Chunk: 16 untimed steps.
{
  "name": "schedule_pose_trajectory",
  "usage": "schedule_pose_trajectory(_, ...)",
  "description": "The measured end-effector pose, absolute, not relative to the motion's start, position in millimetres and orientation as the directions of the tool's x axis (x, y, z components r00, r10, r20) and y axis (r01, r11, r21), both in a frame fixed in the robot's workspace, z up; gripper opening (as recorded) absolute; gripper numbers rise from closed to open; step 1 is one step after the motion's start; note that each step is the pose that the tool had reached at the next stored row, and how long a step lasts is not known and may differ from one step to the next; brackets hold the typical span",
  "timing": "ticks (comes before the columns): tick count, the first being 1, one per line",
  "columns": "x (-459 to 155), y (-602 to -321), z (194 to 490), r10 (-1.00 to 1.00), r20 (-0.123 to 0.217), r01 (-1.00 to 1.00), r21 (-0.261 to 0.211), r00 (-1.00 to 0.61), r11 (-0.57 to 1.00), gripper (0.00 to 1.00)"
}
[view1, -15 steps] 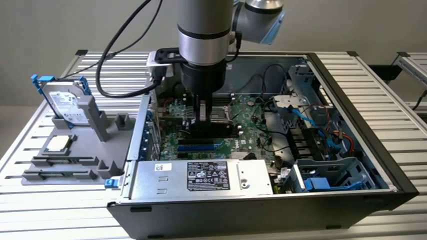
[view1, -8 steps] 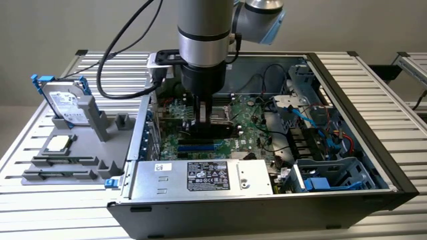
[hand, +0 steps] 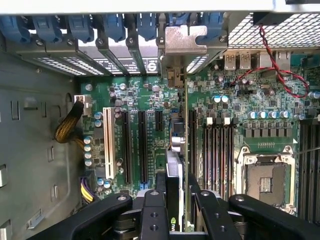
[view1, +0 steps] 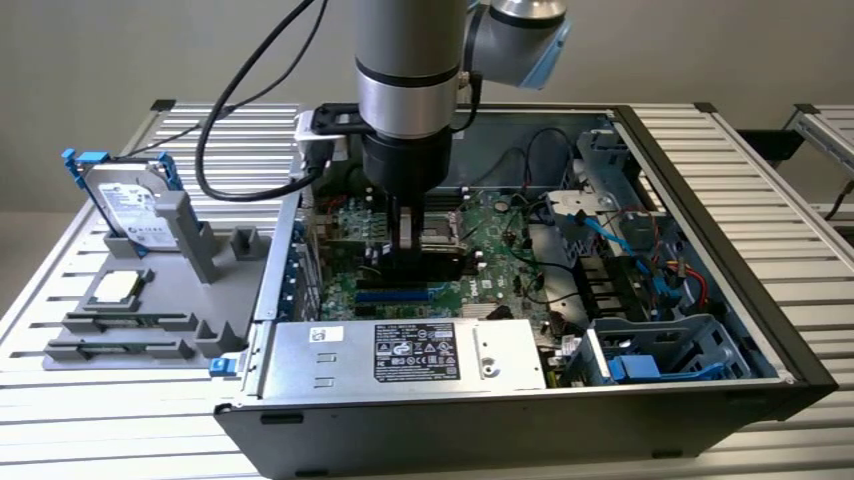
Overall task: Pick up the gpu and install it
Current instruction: 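Insert the gpu into the slot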
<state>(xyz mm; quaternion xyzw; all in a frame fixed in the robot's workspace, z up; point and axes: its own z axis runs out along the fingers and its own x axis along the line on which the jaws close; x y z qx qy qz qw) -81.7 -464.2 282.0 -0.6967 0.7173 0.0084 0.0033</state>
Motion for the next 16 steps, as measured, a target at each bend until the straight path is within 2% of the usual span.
schedule_pose_trajectory(16,-88.1,-464.1,276.7,-1.000,-0.008,-1.000,-0.010,-0.029,0.029,0.27)
